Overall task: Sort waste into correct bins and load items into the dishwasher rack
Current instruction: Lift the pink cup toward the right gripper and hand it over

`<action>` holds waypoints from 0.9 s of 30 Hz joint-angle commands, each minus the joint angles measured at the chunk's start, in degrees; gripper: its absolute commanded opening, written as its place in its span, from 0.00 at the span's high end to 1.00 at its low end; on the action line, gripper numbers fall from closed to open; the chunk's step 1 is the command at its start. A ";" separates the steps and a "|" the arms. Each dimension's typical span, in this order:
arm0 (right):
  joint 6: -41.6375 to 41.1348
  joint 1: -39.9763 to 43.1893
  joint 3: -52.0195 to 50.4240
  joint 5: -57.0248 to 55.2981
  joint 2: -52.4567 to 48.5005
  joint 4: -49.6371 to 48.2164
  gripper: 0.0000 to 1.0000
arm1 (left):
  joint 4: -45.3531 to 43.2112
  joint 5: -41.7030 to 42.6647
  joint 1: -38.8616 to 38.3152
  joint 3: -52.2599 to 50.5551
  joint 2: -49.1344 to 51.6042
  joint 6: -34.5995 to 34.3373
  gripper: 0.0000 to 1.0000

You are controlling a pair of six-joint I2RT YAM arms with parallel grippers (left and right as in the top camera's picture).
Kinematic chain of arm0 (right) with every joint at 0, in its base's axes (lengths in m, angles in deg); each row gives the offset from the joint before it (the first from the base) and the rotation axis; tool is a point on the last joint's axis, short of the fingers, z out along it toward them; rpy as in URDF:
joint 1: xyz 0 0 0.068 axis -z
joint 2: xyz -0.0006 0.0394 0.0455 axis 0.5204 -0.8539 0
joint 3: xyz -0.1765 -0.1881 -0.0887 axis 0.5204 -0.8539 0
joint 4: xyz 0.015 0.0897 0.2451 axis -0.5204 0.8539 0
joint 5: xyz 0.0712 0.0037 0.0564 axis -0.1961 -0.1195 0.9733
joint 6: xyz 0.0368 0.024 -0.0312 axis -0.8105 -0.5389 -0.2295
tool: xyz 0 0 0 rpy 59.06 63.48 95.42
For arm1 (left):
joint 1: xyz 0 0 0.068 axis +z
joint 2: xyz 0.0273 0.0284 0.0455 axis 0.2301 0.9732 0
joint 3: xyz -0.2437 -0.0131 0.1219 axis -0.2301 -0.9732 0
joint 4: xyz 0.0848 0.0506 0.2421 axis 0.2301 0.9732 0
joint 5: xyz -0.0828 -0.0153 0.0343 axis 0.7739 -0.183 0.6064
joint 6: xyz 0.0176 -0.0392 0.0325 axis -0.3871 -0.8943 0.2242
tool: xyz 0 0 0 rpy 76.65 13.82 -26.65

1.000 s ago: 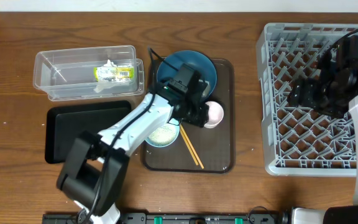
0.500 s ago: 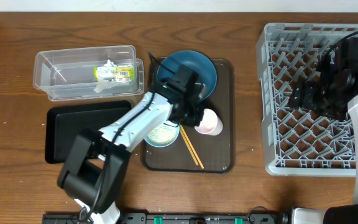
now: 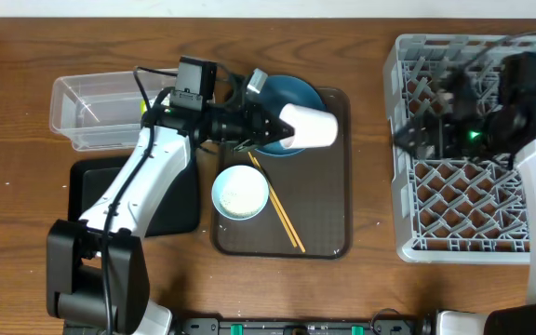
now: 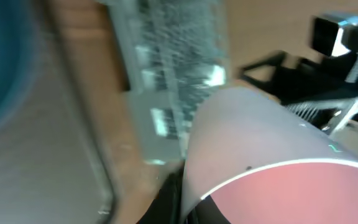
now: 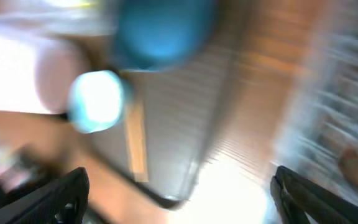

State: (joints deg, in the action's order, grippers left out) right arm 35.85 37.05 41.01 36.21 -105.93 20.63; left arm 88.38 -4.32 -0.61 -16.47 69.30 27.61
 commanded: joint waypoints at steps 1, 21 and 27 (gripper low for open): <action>11.23 -3.76 -2.56 23.56 0.02 -1.88 0.07 | -1.99 10.05 -1.68 0.52 0.04 -4.66 0.94; 10.62 -13.53 -5.38 23.89 0.04 -9.94 0.23 | -7.43 10.67 -7.50 0.52 0.07 -7.85 0.94; 10.60 -13.14 -5.38 20.72 0.07 -9.75 0.24 | -7.45 10.64 -7.39 0.52 0.07 -7.85 0.94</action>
State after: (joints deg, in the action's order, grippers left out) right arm 46.58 24.05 35.72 58.63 -105.93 11.19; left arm 80.99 4.42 -7.39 -16.47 69.30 19.43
